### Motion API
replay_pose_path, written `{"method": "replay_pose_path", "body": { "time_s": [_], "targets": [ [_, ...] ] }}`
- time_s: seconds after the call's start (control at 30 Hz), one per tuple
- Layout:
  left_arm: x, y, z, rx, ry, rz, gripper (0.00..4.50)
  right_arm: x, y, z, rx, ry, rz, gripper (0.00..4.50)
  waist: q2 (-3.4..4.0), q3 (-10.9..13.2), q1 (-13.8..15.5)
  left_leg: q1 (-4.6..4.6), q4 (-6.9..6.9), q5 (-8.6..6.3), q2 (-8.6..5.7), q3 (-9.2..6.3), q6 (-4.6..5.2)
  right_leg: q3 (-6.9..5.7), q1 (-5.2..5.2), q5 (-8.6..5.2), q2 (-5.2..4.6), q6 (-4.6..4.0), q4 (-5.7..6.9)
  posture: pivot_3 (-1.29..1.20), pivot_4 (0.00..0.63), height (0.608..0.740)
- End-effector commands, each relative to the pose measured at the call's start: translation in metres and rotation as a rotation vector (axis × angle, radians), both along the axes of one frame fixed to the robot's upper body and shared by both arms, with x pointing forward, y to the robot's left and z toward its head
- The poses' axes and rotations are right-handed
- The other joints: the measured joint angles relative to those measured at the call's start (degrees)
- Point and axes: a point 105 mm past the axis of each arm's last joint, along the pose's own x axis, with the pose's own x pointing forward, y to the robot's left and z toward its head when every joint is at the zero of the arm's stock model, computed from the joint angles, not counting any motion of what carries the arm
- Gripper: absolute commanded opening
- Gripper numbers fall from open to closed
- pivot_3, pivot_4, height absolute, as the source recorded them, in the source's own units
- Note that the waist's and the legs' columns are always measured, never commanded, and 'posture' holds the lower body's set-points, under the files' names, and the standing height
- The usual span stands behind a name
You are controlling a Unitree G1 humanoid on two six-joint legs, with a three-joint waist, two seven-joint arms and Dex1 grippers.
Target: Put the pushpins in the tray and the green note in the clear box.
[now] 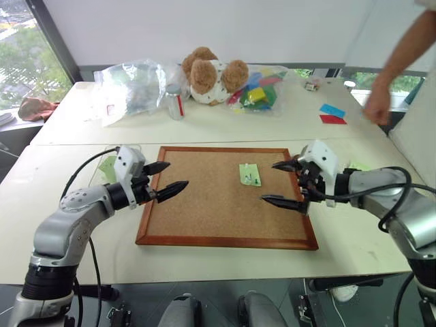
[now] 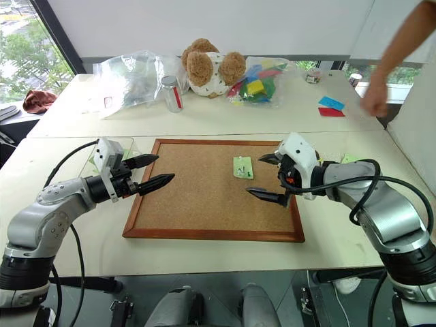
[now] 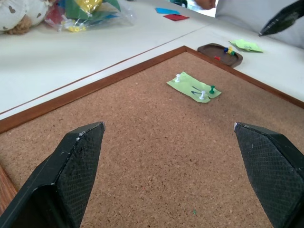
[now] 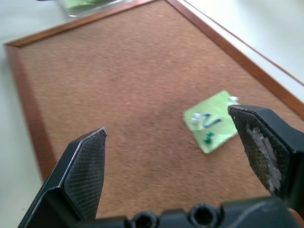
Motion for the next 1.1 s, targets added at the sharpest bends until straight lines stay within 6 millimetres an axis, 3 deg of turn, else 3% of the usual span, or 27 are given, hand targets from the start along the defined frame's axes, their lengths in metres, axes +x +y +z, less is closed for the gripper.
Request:
{"method": "replay_pose_path", "body": {
  "time_s": [0.03, 0.87, 0.97, 1.1],
  "targets": [
    [-0.001, 0.000, 0.003, 0.010, -0.024, 0.000, 4.47, 0.005, 0.000, 0.006, -0.012, -0.035, -0.014, 4.50, 0.00, 0.00, -0.02, 0.00, 0.00, 0.00, 0.00, 0.00, 0.00, 0.00, 0.00, 0.00, 0.00, 0.00, 0.00, 0.00, 0.150, 0.740],
    [-0.005, -0.015, -0.006, 0.025, -0.010, -0.036, 4.47, 0.020, -0.004, 0.002, -0.023, -0.040, -0.080, 4.50, 0.01, 0.00, 0.02, -0.03, 0.00, 0.00, -0.01, 0.01, 0.00, 0.00, -0.02, 0.00, 0.00, 0.00, 0.00, 0.00, 0.150, 0.740],
    [-0.003, -0.024, -0.012, 0.049, -0.024, -0.058, 3.58, 0.022, -0.003, 0.002, -0.021, -0.042, -0.092, 4.50, 0.01, 0.00, -0.03, -0.03, 0.00, 0.00, -0.01, 0.01, 0.00, 0.00, -0.03, 0.00, 0.00, 0.00, 0.00, 0.00, 0.150, 0.740],
    [0.001, -0.041, -0.024, 0.044, -0.020, -0.077, 1.57, 0.031, 0.000, 0.002, -0.007, -0.047, -0.136, 4.50, 0.01, 0.00, -0.05, -0.03, 0.02, 0.00, -0.01, 0.01, 0.00, 0.01, -0.03, 0.00, 0.00, 0.00, 0.01, 0.00, 0.150, 0.740]
  ]
}}
